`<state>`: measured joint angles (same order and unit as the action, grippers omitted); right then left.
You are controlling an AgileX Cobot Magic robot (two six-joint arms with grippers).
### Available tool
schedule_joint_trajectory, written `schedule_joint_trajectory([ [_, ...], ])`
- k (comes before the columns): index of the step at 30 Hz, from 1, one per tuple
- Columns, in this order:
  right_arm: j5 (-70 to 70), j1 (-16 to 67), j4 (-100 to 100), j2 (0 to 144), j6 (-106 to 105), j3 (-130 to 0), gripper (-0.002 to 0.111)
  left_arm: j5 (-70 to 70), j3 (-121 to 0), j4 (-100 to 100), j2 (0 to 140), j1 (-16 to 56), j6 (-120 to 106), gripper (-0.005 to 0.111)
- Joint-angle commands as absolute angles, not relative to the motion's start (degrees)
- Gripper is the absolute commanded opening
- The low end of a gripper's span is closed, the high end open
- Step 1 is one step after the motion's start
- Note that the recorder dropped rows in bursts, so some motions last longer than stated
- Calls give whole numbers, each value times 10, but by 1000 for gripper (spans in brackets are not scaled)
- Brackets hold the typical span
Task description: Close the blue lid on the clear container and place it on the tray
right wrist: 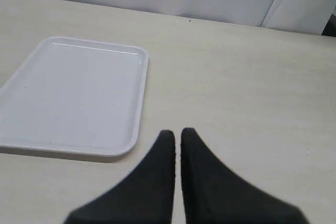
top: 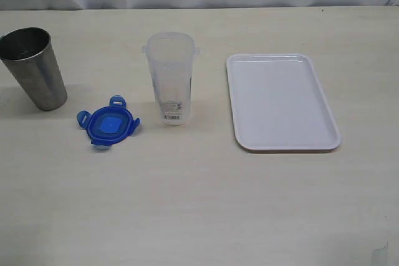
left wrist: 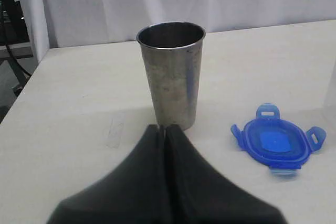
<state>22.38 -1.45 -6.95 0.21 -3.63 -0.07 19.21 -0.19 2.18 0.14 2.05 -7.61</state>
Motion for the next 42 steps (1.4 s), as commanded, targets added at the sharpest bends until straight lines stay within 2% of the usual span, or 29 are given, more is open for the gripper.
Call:
schedule_joint_trajectory([
  [1, 224, -18, -68, 0, -37, 0, 4, 186, 0, 21, 0, 20, -74, 0],
  [8, 224, -18, -68, 0, -37, 0, 4, 164, 0, 20, 0, 20, -76, 0],
  [16, 224, -18, -68, 0, -37, 0, 4, -42, 0, 26, 0, 20, -70, 0],
  [21, 224, -18, -68, 0, -37, 0, 4, -149, 0, 24, 0, 20, 110, 0],
  [23, 224, -18, -68, 0, -37, 0, 4, -169, 0, 18, 0, 20, 103, 1],
  [25, 224, -18, -68, 0, -37, 0, 4, -188, 0, 9, 0, 20, 103, 10],
  [27, 224, -18, -68, 0, -37, 0, 4, -210, 0, 0, 0, 20, 103, 28],
  [29, 224, -18, -68, 0, -37, 0, 4, -235, 0, -4, 4, 20, 104, 55],
  [30, 224, -18, -68, 0, -37, 0, 4, -242, 0, -11, 11, 20, 104, 83],
  [31, 224, -18, -68, 0, -37, 0, 4, -245, 0, -21, 20, 20, 104, 98],
  [32, 224, -18, -68, 0, -37, 0, 4, -255, 0, -33, 37, 20, 107, 105],
  [36, 224, -18, -68, 0, -37, 0, 4, -328, 0, -40, 97, 20, 109, 105],
  [42, 224, -18, -68, 0, -37, 0, 4, -418, 0, -40, 266, 20, 69, 105],
])
